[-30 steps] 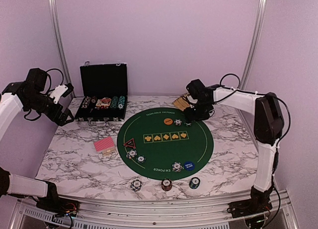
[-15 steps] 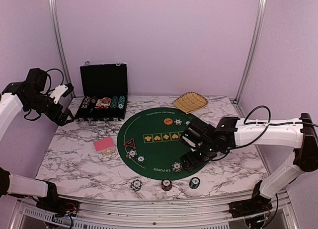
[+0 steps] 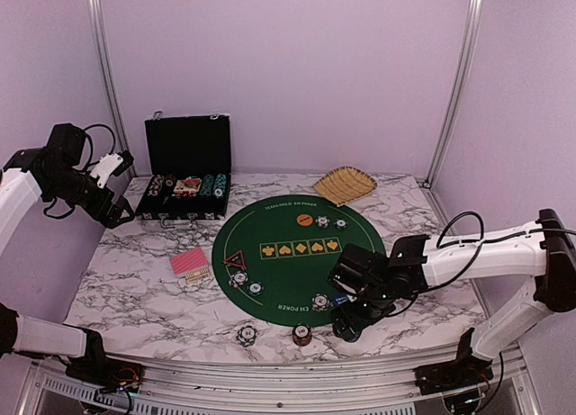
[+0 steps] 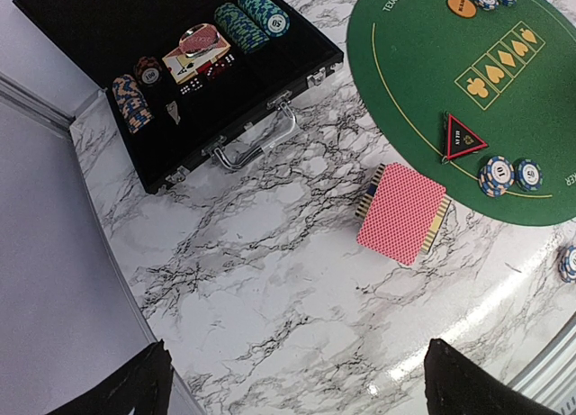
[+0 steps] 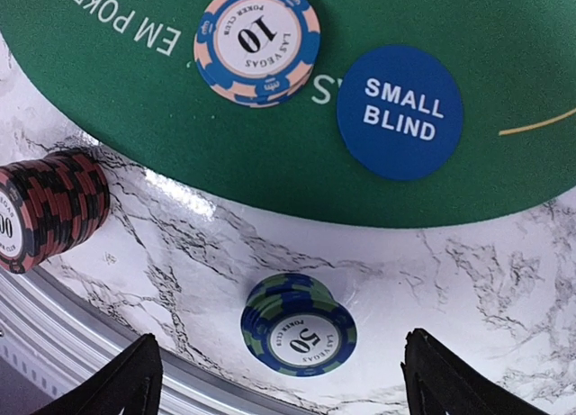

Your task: Distribute texas hold em gaming equipment

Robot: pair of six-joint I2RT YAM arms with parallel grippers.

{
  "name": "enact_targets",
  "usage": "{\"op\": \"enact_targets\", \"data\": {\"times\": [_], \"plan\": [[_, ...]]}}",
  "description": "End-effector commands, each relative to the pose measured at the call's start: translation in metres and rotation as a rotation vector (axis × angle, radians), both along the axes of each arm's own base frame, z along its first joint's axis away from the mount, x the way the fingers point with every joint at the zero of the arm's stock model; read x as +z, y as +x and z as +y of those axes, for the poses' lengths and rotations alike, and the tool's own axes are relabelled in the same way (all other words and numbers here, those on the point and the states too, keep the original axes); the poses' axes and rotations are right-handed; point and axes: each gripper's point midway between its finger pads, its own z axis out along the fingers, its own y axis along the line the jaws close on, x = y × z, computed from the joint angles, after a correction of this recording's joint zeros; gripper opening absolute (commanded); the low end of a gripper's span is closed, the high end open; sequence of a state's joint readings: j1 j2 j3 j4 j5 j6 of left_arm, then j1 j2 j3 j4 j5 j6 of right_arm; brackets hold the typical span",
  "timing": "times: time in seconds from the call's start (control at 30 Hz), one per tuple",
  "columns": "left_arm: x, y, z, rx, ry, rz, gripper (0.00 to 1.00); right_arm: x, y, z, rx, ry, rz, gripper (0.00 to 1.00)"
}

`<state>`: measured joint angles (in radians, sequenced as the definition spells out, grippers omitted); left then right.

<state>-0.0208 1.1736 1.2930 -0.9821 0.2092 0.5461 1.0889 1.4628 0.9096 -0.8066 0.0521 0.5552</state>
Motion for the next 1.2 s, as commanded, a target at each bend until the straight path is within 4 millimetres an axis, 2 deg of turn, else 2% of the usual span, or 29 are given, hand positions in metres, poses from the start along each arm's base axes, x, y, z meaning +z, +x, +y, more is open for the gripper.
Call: {"op": "enact_targets", "data": {"times": [0.0,0.23,0.57,0.77,1.17], "plan": [[-0.003,-0.007,-0.001,-0.007,-0.003,0.020,0.99,-0.008,0.000,0.012,0.001,0.027,0.017,0.91],[-0.005,-0.008,-0.001,-0.011,0.000,0.023,0.99,-0.022,-0.002,0.008,0.008,-0.005,0.030,0.89],[-0.002,-0.007,-0.002,-0.008,-0.005,0.019,0.99,-0.029,-0.001,0.003,0.006,-0.005,0.037,0.85],[-0.001,-0.007,-0.001,-0.004,-0.001,0.014,0.99,-0.027,0.002,0.008,0.009,0.015,0.033,0.75],[0.000,-0.006,0.000,0.003,-0.003,0.013,0.99,-0.021,0.007,0.005,0.005,0.011,0.015,0.56]]}}
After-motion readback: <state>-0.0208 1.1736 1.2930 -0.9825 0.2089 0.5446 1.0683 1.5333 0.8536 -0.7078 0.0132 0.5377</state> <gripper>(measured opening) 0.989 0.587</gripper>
